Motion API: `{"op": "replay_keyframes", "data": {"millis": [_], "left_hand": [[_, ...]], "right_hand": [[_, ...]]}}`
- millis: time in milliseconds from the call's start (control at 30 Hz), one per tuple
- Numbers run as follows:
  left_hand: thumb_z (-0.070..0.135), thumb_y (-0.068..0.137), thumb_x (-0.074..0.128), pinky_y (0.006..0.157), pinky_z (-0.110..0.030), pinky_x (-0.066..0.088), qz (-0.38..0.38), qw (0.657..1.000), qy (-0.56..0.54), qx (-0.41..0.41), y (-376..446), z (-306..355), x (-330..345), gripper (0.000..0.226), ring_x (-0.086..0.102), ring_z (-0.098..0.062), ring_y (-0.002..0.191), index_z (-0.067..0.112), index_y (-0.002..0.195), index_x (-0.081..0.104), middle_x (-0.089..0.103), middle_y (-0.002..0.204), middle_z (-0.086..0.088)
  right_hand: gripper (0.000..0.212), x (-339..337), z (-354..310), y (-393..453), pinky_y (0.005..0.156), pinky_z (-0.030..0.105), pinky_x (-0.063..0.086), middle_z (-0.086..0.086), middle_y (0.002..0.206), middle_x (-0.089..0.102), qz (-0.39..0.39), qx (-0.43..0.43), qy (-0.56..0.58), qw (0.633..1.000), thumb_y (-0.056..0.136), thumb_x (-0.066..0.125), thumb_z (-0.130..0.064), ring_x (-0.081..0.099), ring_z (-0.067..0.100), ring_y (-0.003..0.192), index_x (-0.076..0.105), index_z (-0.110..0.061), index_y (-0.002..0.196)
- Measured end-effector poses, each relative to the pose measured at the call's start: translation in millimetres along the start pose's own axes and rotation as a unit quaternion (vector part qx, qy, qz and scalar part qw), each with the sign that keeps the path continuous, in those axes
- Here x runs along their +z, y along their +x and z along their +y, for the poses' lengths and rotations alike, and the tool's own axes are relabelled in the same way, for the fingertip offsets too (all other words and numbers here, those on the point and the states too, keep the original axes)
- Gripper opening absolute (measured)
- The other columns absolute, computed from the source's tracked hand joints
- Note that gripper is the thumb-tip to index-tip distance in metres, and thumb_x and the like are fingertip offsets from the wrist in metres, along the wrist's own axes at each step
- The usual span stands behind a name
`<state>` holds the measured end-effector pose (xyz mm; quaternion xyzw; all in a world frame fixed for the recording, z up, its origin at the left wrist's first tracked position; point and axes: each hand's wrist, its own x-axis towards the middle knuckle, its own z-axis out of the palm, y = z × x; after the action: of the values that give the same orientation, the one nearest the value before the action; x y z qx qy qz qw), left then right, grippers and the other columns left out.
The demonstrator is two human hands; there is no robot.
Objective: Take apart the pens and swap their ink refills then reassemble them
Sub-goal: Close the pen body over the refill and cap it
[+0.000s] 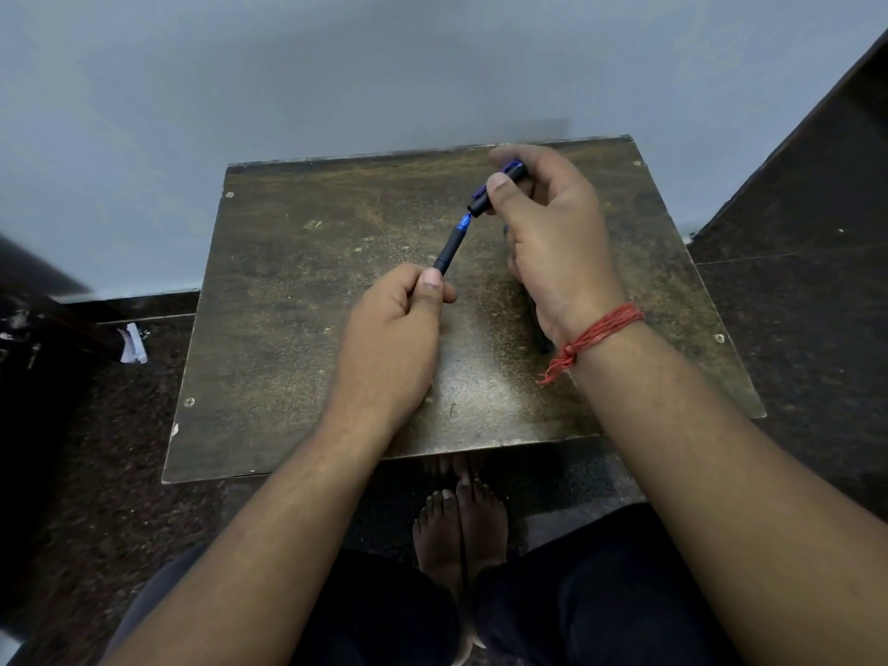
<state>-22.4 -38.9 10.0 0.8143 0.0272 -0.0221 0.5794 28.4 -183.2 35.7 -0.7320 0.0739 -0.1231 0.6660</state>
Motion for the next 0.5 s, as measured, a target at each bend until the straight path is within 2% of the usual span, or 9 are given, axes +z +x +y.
{"op": "replay_keyframes", "data": {"millis": [33,67,133,233,300,367,500], "left_hand": [[0.039,0.104,0.045,0.052,-0.035,0.042,-0.002,1.000,-0.002,-0.002,-0.1,-0.1,0.1,0.031,0.044,-0.008,0.045,0.030,0.082,0.065,0.051,0.050,0.018],[0.039,0.104,0.045,0.052,-0.035,0.043,-0.003,1.000,-0.004,-0.004,-0.1,-0.3,-0.1,0.031,0.044,-0.006,0.044,0.030,0.082,0.065,0.052,0.050,0.019],[0.040,0.104,0.045,0.053,-0.036,0.043,-0.003,1.000,-0.005,-0.003,-0.3,-0.5,-0.9,0.031,0.045,-0.003,0.043,0.032,0.082,0.065,0.053,0.050,0.020],[0.043,0.102,0.045,0.054,-0.038,0.043,0.000,1.000,0.003,0.004,-0.8,1.2,-2.1,0.030,0.047,-0.003,0.045,0.034,0.081,0.065,0.052,0.052,0.018],[0.043,0.100,0.044,0.054,-0.048,0.046,0.005,1.000,-0.006,0.004,-0.4,2.7,-2.9,0.030,0.044,-0.012,0.049,0.031,0.083,0.066,0.048,0.052,0.013],[0.043,0.099,0.044,0.056,-0.057,0.050,0.014,1.000,-0.014,0.001,-0.1,3.1,-4.3,0.031,0.042,-0.017,0.053,0.029,0.083,0.066,0.044,0.054,0.011],[0.044,0.097,0.042,0.055,-0.054,0.050,0.036,0.999,0.005,0.009,-1.0,2.0,-5.7,0.029,0.045,-0.020,0.051,0.034,0.080,0.064,0.046,0.055,0.009]], "right_hand": [[0.016,0.3,0.6,-0.6,0.065,0.024,0.050,0.015,0.095,0.068,-0.004,-0.014,-0.022,1.000,0.096,0.060,-0.013,0.058,0.013,0.069,0.068,-0.019,0.108],[0.019,0.9,1.0,-1.1,0.073,0.025,0.052,0.004,0.089,0.066,-0.007,-0.030,-0.046,0.998,0.094,0.061,-0.014,0.058,0.010,0.076,0.069,-0.019,0.110],[0.023,2.7,-0.2,-2.4,0.079,0.023,0.053,-0.007,0.086,0.061,-0.022,-0.052,-0.077,0.995,0.092,0.063,-0.014,0.056,0.002,0.077,0.071,-0.018,0.113],[0.026,4.9,-0.7,-4.7,0.081,0.029,0.054,0.001,0.089,0.064,-0.055,-0.049,-0.087,0.993,0.092,0.065,-0.015,0.060,0.018,0.081,0.070,-0.018,0.117],[0.027,7.9,-1.0,-8.2,0.077,0.028,0.053,-0.001,0.082,0.061,-0.084,-0.042,-0.083,0.992,0.091,0.066,-0.015,0.059,0.017,0.076,0.066,-0.016,0.118],[0.023,12.8,-1.3,-12.0,0.079,0.036,0.052,-0.002,0.077,0.063,-0.104,-0.038,-0.078,0.991,0.091,0.067,-0.014,0.062,0.019,0.074,0.061,-0.013,0.112],[0.017,19.4,-3.1,-16.2,0.074,0.031,0.049,-0.005,0.073,0.061,-0.102,-0.029,-0.063,0.992,0.090,0.068,-0.014,0.057,0.009,0.069,0.058,-0.013,0.103]]}}
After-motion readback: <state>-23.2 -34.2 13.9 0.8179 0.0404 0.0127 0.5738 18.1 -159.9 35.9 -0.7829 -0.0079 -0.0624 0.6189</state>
